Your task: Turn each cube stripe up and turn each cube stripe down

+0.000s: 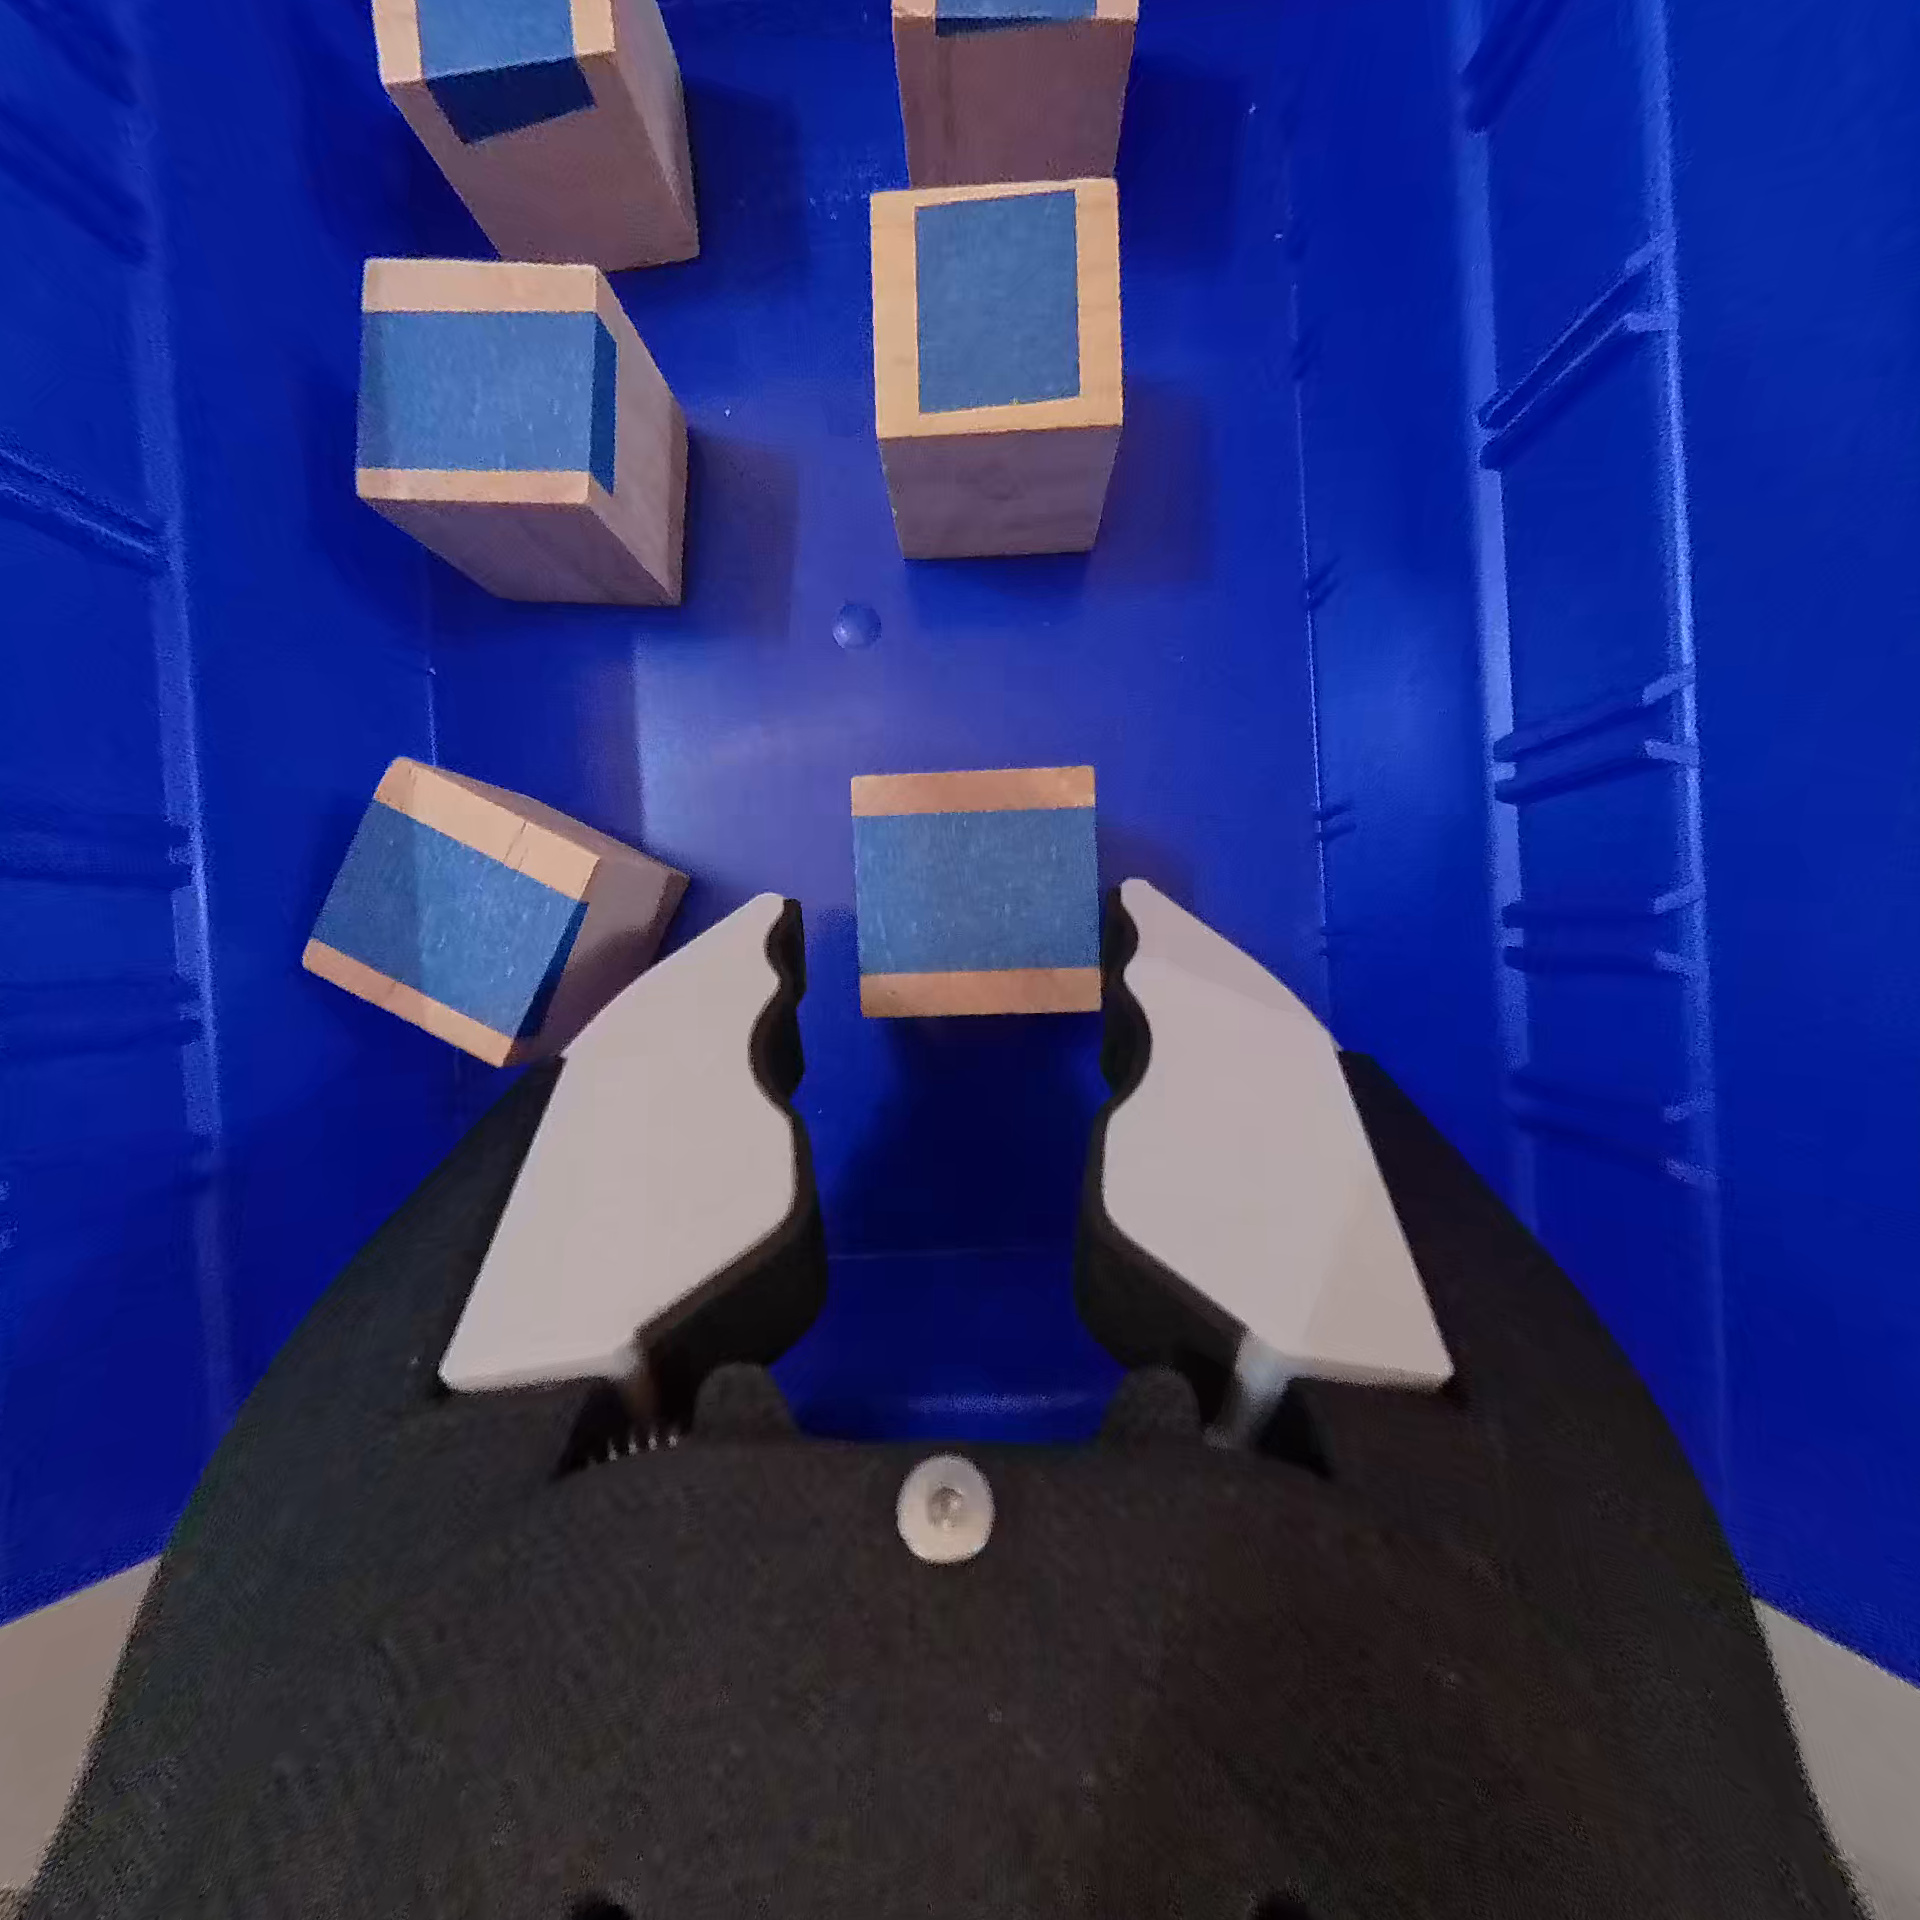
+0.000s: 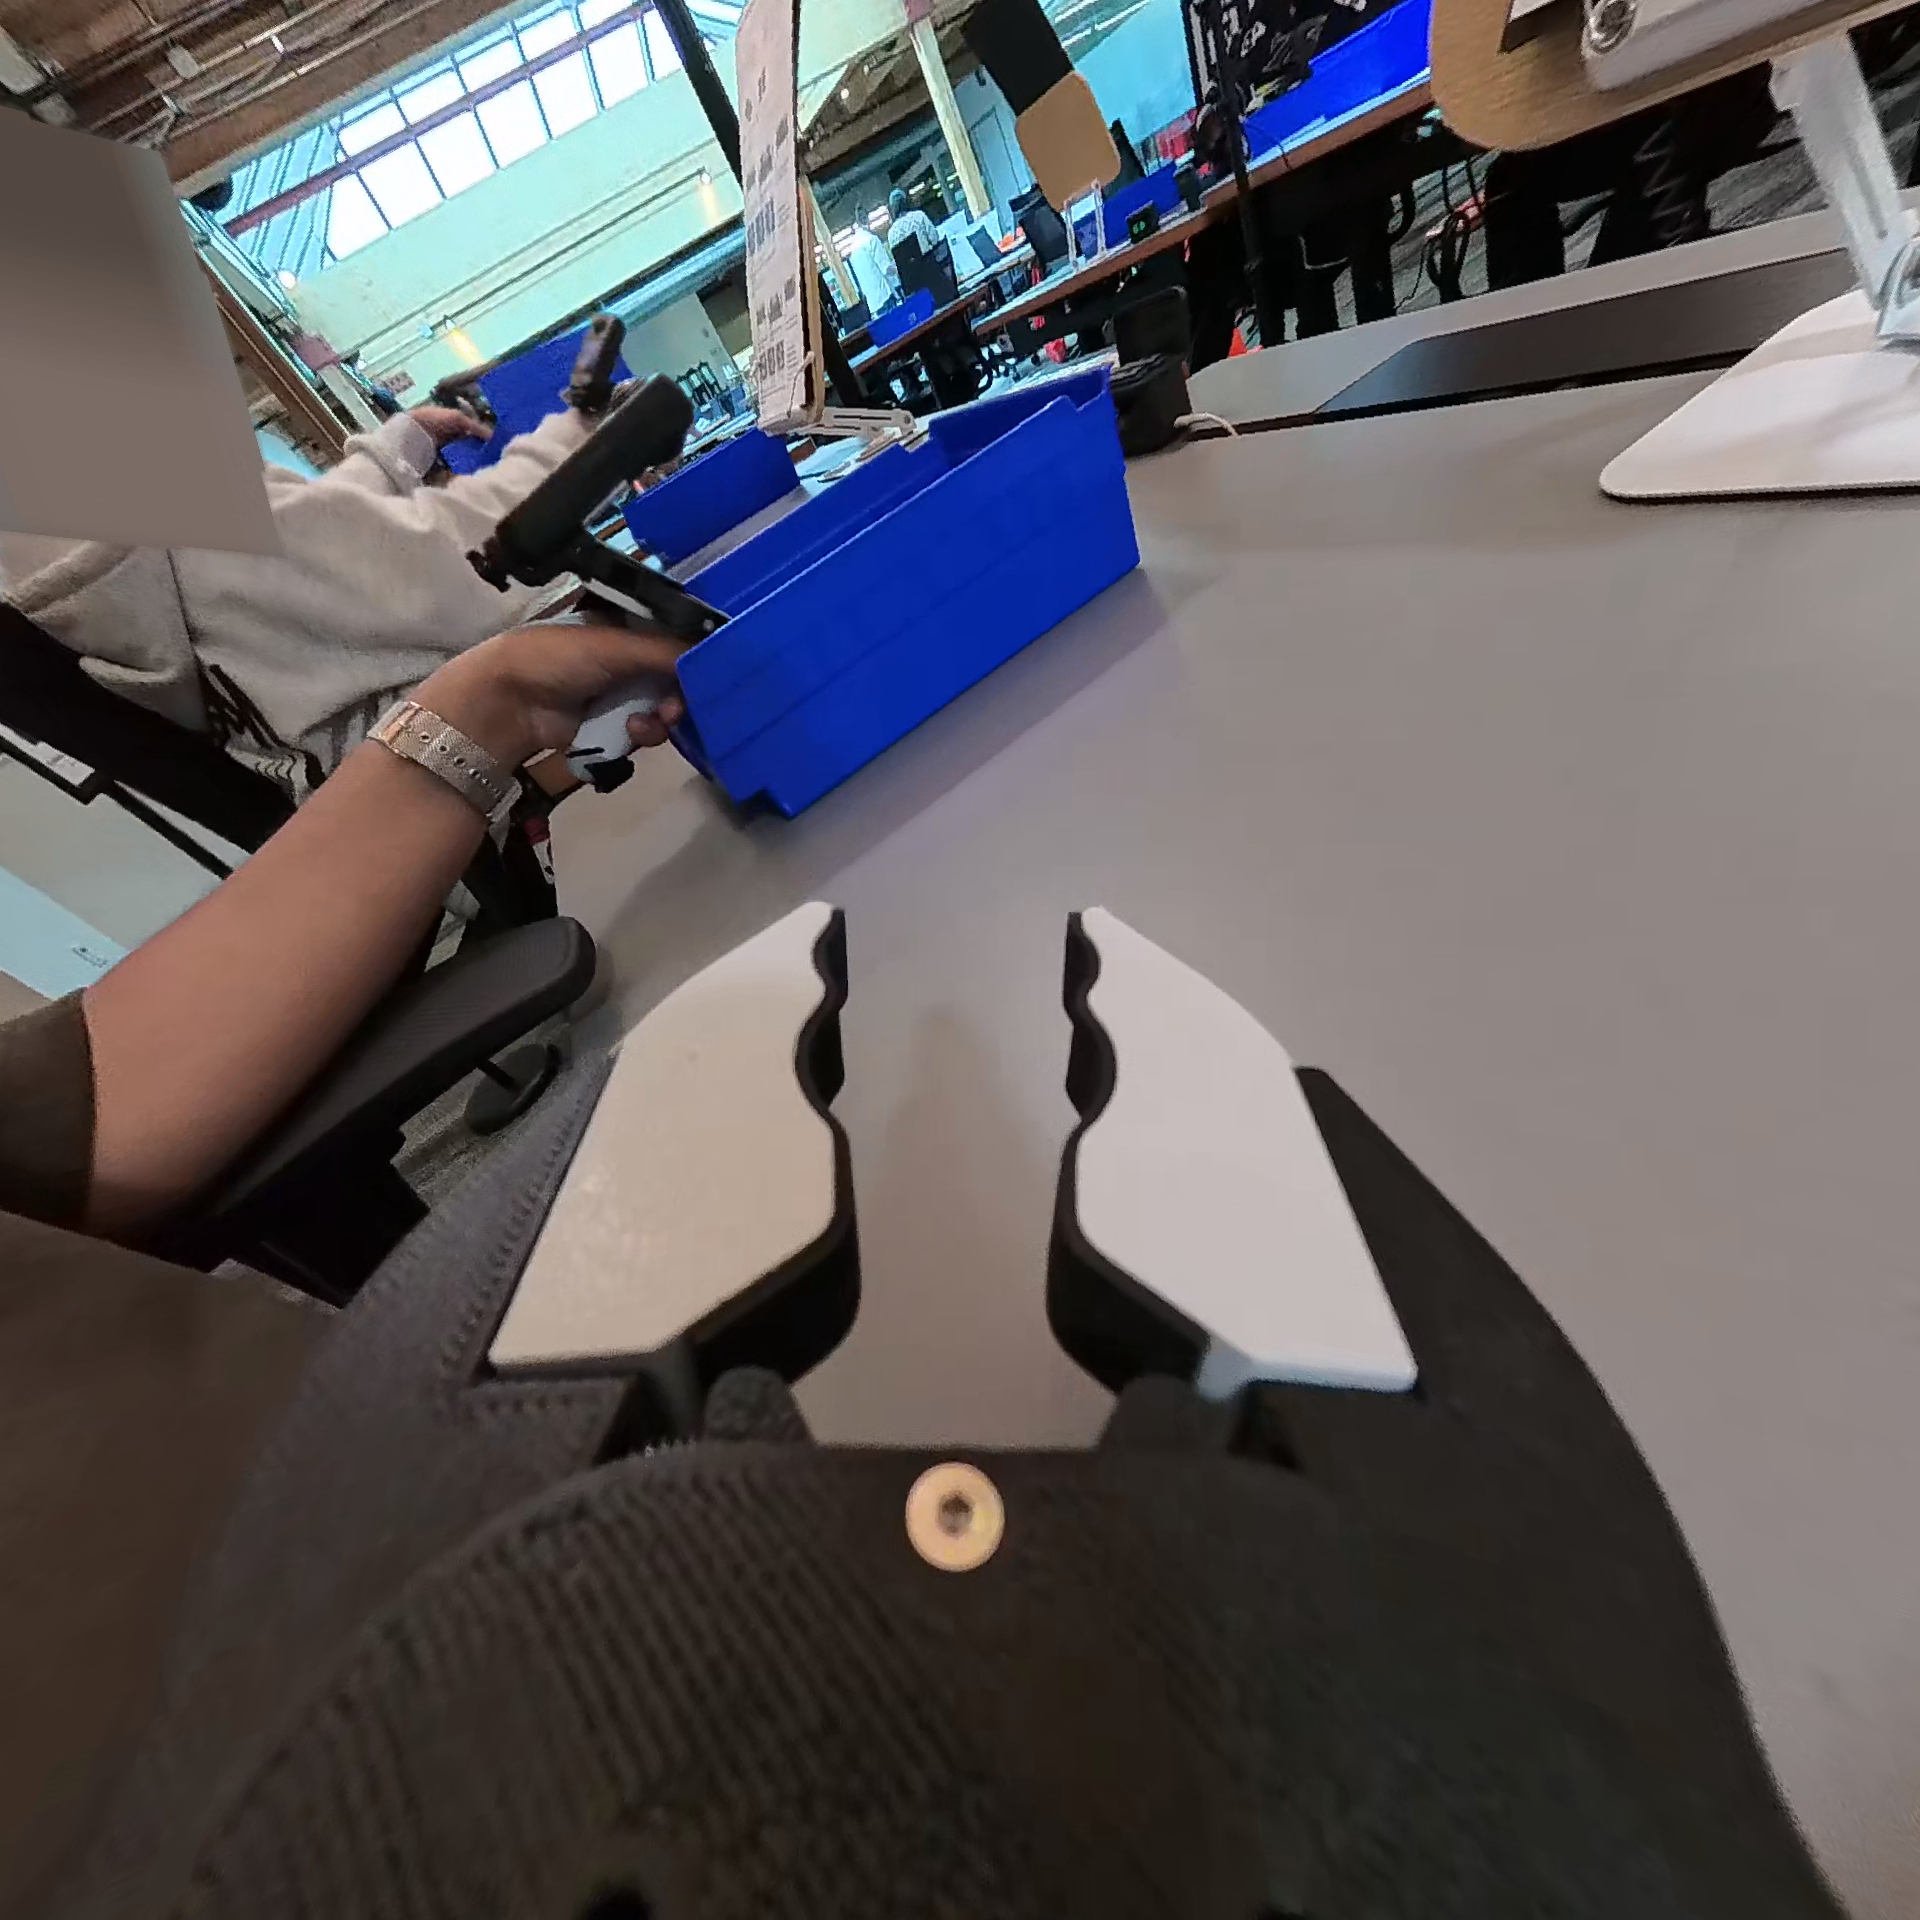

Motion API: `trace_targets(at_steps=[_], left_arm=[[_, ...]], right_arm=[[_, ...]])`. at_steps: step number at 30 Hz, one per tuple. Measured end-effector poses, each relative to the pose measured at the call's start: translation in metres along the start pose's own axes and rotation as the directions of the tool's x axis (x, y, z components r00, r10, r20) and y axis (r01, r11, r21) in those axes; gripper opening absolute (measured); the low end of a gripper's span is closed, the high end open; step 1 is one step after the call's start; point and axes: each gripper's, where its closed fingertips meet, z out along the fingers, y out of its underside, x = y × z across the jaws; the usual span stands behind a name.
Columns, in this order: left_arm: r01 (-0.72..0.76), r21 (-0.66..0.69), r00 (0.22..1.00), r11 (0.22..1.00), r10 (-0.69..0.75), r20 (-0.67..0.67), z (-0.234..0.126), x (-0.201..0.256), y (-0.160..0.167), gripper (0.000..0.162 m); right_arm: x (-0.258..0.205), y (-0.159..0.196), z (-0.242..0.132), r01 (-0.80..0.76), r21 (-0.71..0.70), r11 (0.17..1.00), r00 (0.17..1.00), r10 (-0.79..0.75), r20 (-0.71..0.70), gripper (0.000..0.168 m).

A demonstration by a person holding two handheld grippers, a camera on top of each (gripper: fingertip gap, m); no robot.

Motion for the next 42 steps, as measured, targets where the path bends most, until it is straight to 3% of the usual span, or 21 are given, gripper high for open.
trace_targets(at_steps=[3, 7, 10, 12, 14, 16, 18, 21, 24, 27, 30, 35, 42], left_arm=[[0.015, -0.005, 0.999, 1.000, -0.015, -0.030, 0.003, 0.004, -0.002, 0.047], [0.038, 0.016, 0.998, 0.999, -0.037, -0.048, -0.004, 0.002, -0.009, 0.048], [0.113, 0.183, 0.991, 0.977, -0.096, -0.097, -0.036, -0.001, -0.039, 0.047], [0.203, 0.350, 0.958, 0.915, -0.111, -0.265, -0.077, 0.014, -0.070, 0.046], [0.349, 0.462, 0.852, 0.815, -0.070, -0.519, -0.133, 0.043, -0.101, 0.045], [0.450, 0.479, 0.656, 0.754, 0.085, -0.750, -0.192, 0.087, -0.118, 0.046], [0.483, 0.451, 0.457, 0.751, 0.223, -0.861, -0.234, 0.132, -0.122, 0.046], [0.457, 0.379, 0.230, 0.804, 0.305, -0.924, -0.259, 0.203, -0.121, 0.045], [0.409, 0.260, 0.020, 0.875, 0.276, -0.961, -0.256, 0.275, -0.113, 0.045], [0.373, 0.069, -0.172, 0.925, 0.143, -0.975, -0.233, 0.330, -0.100, 0.045], [0.317, -0.124, -0.331, 0.940, -0.013, -0.943, -0.208, 0.363, -0.083, 0.045], [0.199, -0.252, -0.396, 0.947, -0.158, -0.905, -0.176, 0.394, -0.048, 0.045], [0.145, -0.222, -0.426, 0.964, -0.141, -0.894, -0.181, 0.394, -0.036, 0.044]], right_arm=[[-0.001, 0.003, -0.001, -0.008, -0.002, 1.000, 1.000, 0.008, -0.004, 0.041], [-0.001, 0.002, -0.004, 0.002, 0.004, 1.000, 1.000, -0.002, -0.016, 0.040], [0.001, -0.002, -0.007, 0.016, 0.018, 1.000, 0.999, -0.016, -0.033, 0.038], [0.003, -0.006, -0.009, 0.022, 0.041, 0.999, 0.999, -0.020, -0.050, 0.038], [0.007, -0.012, -0.011, 0.025, 0.077, 0.997, 0.996, -0.018, -0.085, 0.046], [0.017, -0.021, -0.015, 0.025, 0.124, 0.992, 0.985, -0.004, -0.173, 0.077], [0.019, -0.029, -0.020, 0.055, 0.155, 0.986, 0.978, -0.022, -0.208, 0.080], [0.017, -0.044, -0.029, 0.121, 0.208, 0.971, 0.967, -0.069, -0.243, 0.078], [0.006, -0.064, -0.043, 0.294, 0.271, 0.917, 0.932, -0.212, -0.295, 0.077], [-0.015, -0.083, -0.059, 0.519, 0.327, 0.790, 0.838, -0.395, -0.375, 0.070], [-0.024, -0.083, -0.064, 0.616, 0.323, 0.718, 0.774, -0.475, -0.418, 0.065], [-0.029, -0.072, -0.050, 0.617, 0.288, 0.732, 0.779, -0.518, -0.353, 0.065], [-0.032, -0.057, -0.039, 0.669, 0.202, 0.716, 0.735, -0.595, -0.325, 0.060]])
